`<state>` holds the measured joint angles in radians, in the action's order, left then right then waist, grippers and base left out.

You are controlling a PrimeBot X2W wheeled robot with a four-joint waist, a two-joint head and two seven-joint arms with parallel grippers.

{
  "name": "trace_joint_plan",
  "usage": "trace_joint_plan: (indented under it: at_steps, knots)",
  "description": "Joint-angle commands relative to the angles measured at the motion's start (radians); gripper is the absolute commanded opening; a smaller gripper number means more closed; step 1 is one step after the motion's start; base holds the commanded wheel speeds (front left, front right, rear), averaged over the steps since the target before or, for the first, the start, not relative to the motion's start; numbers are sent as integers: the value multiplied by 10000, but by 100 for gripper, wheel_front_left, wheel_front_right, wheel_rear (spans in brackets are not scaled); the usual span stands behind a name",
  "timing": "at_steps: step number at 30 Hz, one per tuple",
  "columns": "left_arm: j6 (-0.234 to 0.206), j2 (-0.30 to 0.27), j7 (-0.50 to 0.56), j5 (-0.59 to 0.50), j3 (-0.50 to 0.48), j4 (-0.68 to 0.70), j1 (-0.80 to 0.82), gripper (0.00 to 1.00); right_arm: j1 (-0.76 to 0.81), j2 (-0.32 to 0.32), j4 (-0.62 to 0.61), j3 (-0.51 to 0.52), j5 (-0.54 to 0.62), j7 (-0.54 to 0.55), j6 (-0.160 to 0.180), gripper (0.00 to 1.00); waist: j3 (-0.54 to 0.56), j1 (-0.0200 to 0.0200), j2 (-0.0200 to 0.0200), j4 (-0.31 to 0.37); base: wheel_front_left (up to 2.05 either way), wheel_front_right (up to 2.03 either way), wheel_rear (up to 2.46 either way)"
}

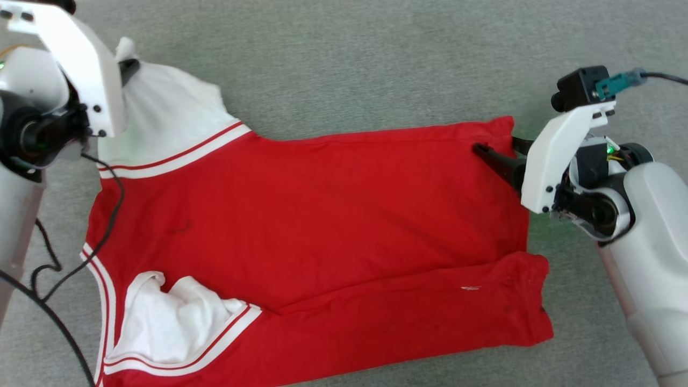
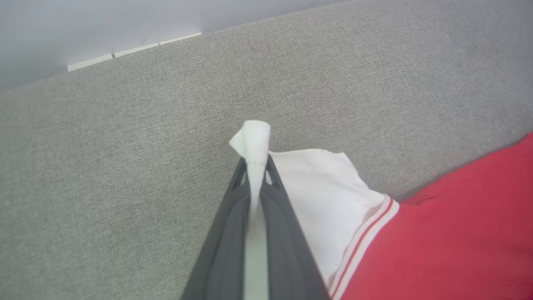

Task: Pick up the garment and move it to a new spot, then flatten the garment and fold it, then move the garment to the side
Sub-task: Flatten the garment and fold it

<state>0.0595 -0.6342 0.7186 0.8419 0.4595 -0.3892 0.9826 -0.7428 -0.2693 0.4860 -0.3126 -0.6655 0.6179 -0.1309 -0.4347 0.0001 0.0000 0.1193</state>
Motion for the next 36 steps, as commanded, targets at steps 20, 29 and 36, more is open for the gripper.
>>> trace_joint_plan:
  at_steps: [20, 29, 36]
  knots:
    - [357, 69, -1189, 200, -71, 30, -424, 0, -1247, -630, 782, -511, -922, 900, 4, 0, 570, -1, 0, -556, 0, 0, 0]
    - [-150, -323, -2430, 575, -685, 1407, -2625, 0, 560, -1141, -521, 253, -1270, 289, 4, 0, 1580, -1, 0, -757, 0, 0, 0]
    - [-1139, -427, -3399, 1085, -1209, 2773, -5806, 0, 2566, -931, -1117, 876, -1258, -92, 5, 0, 2353, -1, 0, -835, 0, 0, 0]
